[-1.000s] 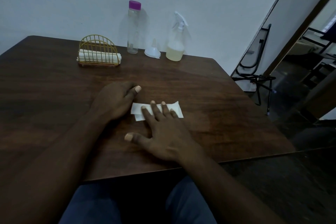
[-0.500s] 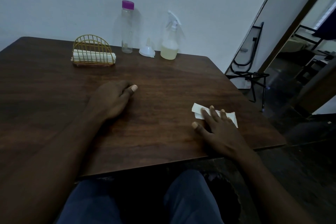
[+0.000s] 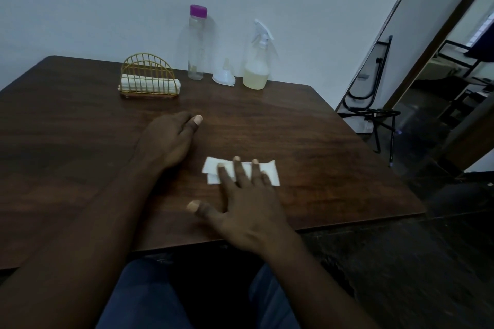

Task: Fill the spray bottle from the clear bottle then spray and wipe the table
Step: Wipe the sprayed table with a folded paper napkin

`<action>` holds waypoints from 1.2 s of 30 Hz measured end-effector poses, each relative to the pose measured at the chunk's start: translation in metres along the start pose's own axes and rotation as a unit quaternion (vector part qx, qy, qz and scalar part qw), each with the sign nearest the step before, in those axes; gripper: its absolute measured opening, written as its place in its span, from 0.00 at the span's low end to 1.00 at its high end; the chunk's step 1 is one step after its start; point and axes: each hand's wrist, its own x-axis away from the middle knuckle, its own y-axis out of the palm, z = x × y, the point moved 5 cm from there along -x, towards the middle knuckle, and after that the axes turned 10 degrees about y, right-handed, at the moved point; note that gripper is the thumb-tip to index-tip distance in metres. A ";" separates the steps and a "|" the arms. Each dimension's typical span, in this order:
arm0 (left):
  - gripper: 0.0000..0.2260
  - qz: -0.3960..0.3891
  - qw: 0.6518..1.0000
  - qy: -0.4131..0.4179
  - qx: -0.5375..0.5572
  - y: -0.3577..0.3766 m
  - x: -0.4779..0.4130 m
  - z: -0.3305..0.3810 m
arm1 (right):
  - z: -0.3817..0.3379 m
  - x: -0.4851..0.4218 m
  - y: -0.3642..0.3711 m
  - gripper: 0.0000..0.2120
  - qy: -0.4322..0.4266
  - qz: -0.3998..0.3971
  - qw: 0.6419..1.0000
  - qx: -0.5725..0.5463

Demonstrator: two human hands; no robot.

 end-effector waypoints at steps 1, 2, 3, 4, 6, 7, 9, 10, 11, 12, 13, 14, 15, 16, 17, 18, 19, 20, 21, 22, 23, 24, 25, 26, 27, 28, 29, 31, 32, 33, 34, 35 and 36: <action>0.19 0.000 1.000 -0.001 0.000 0.001 0.000 0.000 | -0.010 0.005 0.005 0.55 -0.020 -0.004 1.000 -0.005; 0.19 -0.002 1.000 0.001 0.003 0.002 0.000 0.000 | -0.017 0.012 0.010 0.54 -0.038 -0.007 0.999 -0.013; 0.19 -0.004 1.000 0.004 0.007 0.004 0.000 0.001 | -0.020 0.020 0.014 0.54 -0.053 -0.010 0.998 -0.022; 0.19 -0.006 1.000 0.006 0.012 0.005 0.000 0.002 | -0.019 0.028 0.018 0.54 -0.063 -0.014 0.997 -0.030; 0.21 -0.006 1.000 0.014 0.010 0.009 0.001 0.005 | -0.006 0.041 0.019 0.54 -0.067 -0.014 0.997 -0.037; 0.21 -0.008 1.000 0.021 0.005 0.012 0.001 0.008 | 0.004 0.044 0.016 0.55 -0.061 -0.008 0.998 -0.030; 0.19 -0.026 0.999 0.037 -0.008 0.020 0.001 0.015 | 0.032 0.041 0.004 0.55 -0.034 0.007 0.999 0.003; 0.18 -0.036 0.998 0.045 -0.013 0.023 0.001 0.019 | 0.048 0.034 -0.003 0.56 -0.013 0.010 1.000 0.018; 0.17 -0.041 0.998 0.049 -0.013 0.025 -0.001 0.021 | 0.065 0.025 -0.010 0.56 0.010 0.009 1.000 0.027; 0.17 -0.043 0.998 0.048 -0.010 0.026 -0.002 0.022 | 0.083 0.015 -0.016 0.57 0.034 0.005 0.999 0.028; 0.16 -0.042 0.998 0.045 -0.005 0.026 -0.004 0.021 | 0.101 0.003 -0.022 0.58 0.058 0.000 0.998 0.022; 0.16 -0.037 0.998 0.042 -0.002 0.025 -0.006 0.020 | 0.118 -0.011 -0.027 0.59 0.080 -0.002 0.997 0.014; 0.16 -0.032 0.999 0.041 -0.002 0.024 -0.007 0.018 | 0.134 -0.027 -0.031 0.59 0.100 -0.003 0.995 0.008; 0.17 -0.028 0.999 0.040 -0.003 0.024 -0.008 0.017 | 0.148 -0.044 -0.035 0.60 0.116 -0.001 0.993 0.004; 0.17 -0.026 0.999 0.040 -0.004 0.024 -0.009 0.014 | 0.160 -0.063 -0.038 0.60 0.128 0.000 0.992 0.001; 0.17 -0.025 0.999 0.040 -0.004 0.024 -0.009 0.012 | 0.168 -0.084 -0.040 0.61 0.137 0.000 0.991 -0.002; 0.17 -0.025 0.999 0.040 -0.004 0.024 -0.009 0.011 | 0.174 -0.105 -0.043 0.61 0.145 -0.002 0.989 -0.006; 0.17 -0.026 0.999 0.040 -0.005 0.024 -0.010 0.009 | 0.177 -0.127 -0.046 0.62 0.152 -0.004 0.988 -0.010; 0.17 -0.027 0.999 0.039 -0.008 0.025 -0.010 0.008 | 0.179 -0.149 -0.050 0.63 0.158 -0.008 0.987 -0.014; 0.16 -0.027 0.999 0.039 -0.011 0.026 -0.011 0.007 | 0.178 -0.169 -0.054 0.65 0.164 -0.012 0.986 -0.019; 0.16 -0.026 0.999 0.038 -0.015 0.026 -0.012 0.006 | 0.177 -0.188 -0.058 0.66 0.171 -0.016 0.985 -0.023; 0.16 -0.025 0.999 0.036 -0.017 0.026 -0.013 0.005 | 0.174 -0.205 -0.061 0.67 0.177 -0.021 0.984 -0.026; 0.17 -0.024 0.999 0.033 -0.020 0.026 -0.013 0.004 | 0.170 -0.219 -0.063 0.67 0.181 -0.025 0.983 -0.027; 0.18 -0.023 0.999 0.030 -0.021 0.025 -0.013 0.003 | 0.165 -0.231 -0.065 0.66 0.183 -0.029 0.982 -0.026; 0.20 -0.021 0.999 0.028 -0.022 0.025 -0.013 0.002 | 0.158 -0.240 -0.066 0.64 0.183 -0.033 0.982 -0.025; 0.22 -0.020 0.999 0.028 -0.023 0.024 -0.013 0.001 | 0.151 -0.247 -0.066 0.62 0.183 -0.036 0.982 -0.025; 0.23 -0.018 0.999 0.028 -0.023 0.024 -0.013 0.000 | 0.142 -0.253 -0.065 0.60 0.178 -0.039 0.983 -0.022; 0.22 -0.014 0.999 0.030 -0.022 0.023 -0.014 0.001 | 0.115 -0.257 -0.061 0.58 0.148 -0.049 0.988 -0.015; 0.22 -0.015 0.999 0.029 -0.021 0.024 -0.015 0.001 | 0.099 -0.256 -0.057 0.58 0.124 -0.055 0.991 -0.013; 0.23 -0.017 0.999 0.028 -0.020 0.024 -0.016 0.002 | 0.084 -0.254 -0.051 0.59 0.097 -0.060 0.993 -0.009; 0.23 -0.021 0.999 0.027 -0.019 0.025 -0.016 0.003 | 0.072 -0.251 -0.045 0.60 0.071 -0.061 0.996 -0.002; 0.24 -0.026 0.999 0.028 -0.018 0.026 -0.016 0.004 | 0.065 -0.250 -0.040 0.61 0.051 -0.061 0.997 0.005; 0.24 -0.033 0.999 0.030 -0.018 0.027 -0.016 0.004 | 0.065 -0.250 -0.040 0.60 0.043 -0.060 0.997 0.009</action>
